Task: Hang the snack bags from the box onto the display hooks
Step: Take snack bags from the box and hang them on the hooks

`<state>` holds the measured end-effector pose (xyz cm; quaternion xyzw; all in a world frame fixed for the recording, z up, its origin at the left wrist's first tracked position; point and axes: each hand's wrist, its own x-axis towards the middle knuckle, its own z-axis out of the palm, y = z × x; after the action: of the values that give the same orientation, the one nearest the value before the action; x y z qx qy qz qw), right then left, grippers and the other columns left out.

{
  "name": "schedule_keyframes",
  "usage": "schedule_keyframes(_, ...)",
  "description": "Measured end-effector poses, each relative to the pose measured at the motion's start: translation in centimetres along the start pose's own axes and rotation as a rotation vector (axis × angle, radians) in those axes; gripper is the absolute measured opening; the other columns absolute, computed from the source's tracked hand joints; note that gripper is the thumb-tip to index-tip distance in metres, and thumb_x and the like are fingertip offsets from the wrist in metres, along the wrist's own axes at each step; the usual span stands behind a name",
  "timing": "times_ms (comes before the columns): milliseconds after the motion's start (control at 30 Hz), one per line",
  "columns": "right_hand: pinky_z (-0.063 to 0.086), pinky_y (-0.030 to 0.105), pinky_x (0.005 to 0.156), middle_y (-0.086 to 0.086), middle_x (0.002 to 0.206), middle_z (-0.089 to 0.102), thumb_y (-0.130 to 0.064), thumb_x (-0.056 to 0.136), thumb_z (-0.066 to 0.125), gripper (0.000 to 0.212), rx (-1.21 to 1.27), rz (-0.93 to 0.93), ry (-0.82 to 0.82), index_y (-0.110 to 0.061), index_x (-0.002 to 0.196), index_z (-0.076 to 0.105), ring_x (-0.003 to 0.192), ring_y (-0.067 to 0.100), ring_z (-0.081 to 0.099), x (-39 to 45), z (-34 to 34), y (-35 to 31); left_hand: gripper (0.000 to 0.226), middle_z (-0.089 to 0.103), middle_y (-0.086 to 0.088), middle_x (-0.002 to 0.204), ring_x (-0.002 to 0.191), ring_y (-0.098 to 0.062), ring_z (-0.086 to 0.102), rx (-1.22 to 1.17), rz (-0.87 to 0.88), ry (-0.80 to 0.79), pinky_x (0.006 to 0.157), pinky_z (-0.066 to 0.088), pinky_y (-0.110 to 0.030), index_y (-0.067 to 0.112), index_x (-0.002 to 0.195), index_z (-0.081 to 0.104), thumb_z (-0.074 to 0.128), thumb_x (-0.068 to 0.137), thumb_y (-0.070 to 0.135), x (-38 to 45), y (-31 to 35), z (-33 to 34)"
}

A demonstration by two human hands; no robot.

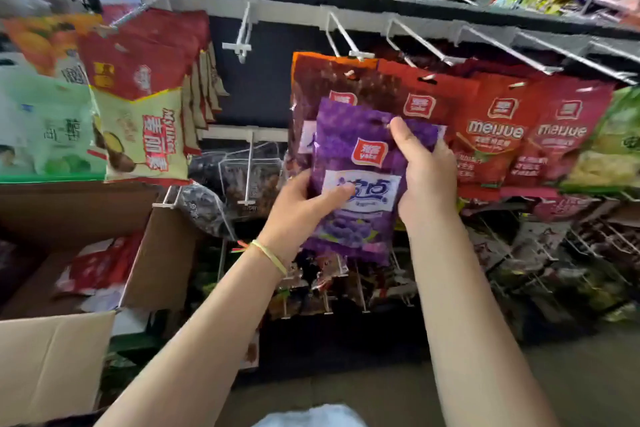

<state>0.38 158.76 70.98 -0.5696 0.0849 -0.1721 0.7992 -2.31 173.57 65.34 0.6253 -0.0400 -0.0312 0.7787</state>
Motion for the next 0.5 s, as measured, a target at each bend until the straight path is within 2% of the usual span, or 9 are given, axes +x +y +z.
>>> schedule_keyframes(100, 0.056, 0.053, 0.09, 0.005, 0.088, 0.077, -0.018, 0.083, 0.079, 0.01, -0.02, -0.048, 0.057, -0.018, 0.075, 0.072, 0.092, 0.028, 0.074, 3.1, -1.8, -2.6, 0.022, 0.077, 0.005, 0.103, 0.098, -0.014, 0.073, 0.127, 0.017, -0.017, 0.09, 0.056, -0.036, 0.024, 0.105, 0.071, 0.078, 0.085, 0.026, 1.5, -0.3, 3.3)
schedule_keyframes(167, 0.059, 0.044, 0.085, -0.003, 0.075, 0.073, -0.017, 0.084, 0.078, 0.016, -0.031, -0.08, 0.084, -0.018, 0.071, 0.069, 0.079, 0.018, 0.072, 5.1, -2.4, -3.8, 0.024, 0.077, 0.008, 0.099, 0.095, -0.011, 0.073, 0.182, 0.034, 0.011, 0.087, 0.055, -0.034, 0.025, 0.103, 0.072, 0.077, 0.083, 0.036, 2.5, 0.0, 4.9)
schedule_keyframes(233, 0.058, 0.027, 0.069, -0.007, 0.068, 0.069, -0.017, 0.085, 0.077, 0.018, -0.031, -0.1, 0.094, -0.018, 0.07, 0.067, 0.064, 0.005, 0.067, 6.8, -2.8, -4.6, 0.031, 0.078, 0.006, 0.095, 0.092, -0.015, 0.073, 0.234, 0.047, 0.049, 0.084, 0.057, -0.038, 0.023, 0.098, 0.074, 0.076, 0.08, 0.048, 3.2, 0.2, 6.0)
schedule_keyframes(300, 0.049, 0.016, 0.057, -0.01, 0.063, 0.065, -0.017, 0.084, 0.077, 0.023, -0.064, -0.125, 0.103, -0.019, 0.066, 0.064, 0.053, -0.002, 0.059, 8.1, -2.8, -5.0, 0.029, 0.078, 0.007, 0.091, 0.088, -0.01, 0.072, 0.257, 0.055, 0.099, 0.077, 0.058, -0.031, 0.021, 0.096, 0.074, 0.073, 0.084, 0.048, 3.7, 0.3, 6.8)
schedule_keyframes(367, 0.047, 0.017, 0.055, -0.014, 0.055, 0.061, -0.016, 0.083, 0.078, 0.028, -0.087, -0.154, 0.112, -0.02, 0.06, 0.061, 0.05, -0.001, 0.055, 9.2, -2.6, -4.9, 0.024, 0.077, 0.011, 0.086, 0.079, 0.0, 0.071, 0.267, 0.059, 0.136, 0.065, 0.051, -0.016, 0.021, 0.096, 0.074, 0.07, 0.089, 0.044, 4.2, 0.3, 7.3)
schedule_keyframes(400, 0.048, 0.021, 0.056, -0.014, 0.053, 0.06, -0.016, 0.082, 0.078, 0.03, -0.102, -0.171, 0.121, -0.021, 0.058, 0.06, 0.05, 0.001, 0.054, 9.7, -2.5, -4.7, 0.025, 0.077, 0.011, 0.086, 0.079, 0.0, 0.07, 0.274, 0.056, 0.149, 0.063, 0.05, -0.014, 0.021, 0.096, 0.075, 0.069, 0.089, 0.044, 4.4, 0.3, 7.5)
schedule_keyframes(500, 0.05, 0.029, 0.062, -0.013, 0.055, 0.06, -0.022, 0.081, 0.078, 0.031, -0.243, -0.227, 0.145, -0.024, 0.056, 0.06, 0.053, 0.006, 0.054, 10.9, -2.4, -4.0, 0.031, 0.077, 0.007, 0.09, 0.086, -0.01, 0.072, 0.329, 0.044, 0.206, 0.071, 0.056, -0.025, 0.02, 0.095, 0.074, 0.07, 0.087, 0.049, 5.2, -0.3, 7.8)
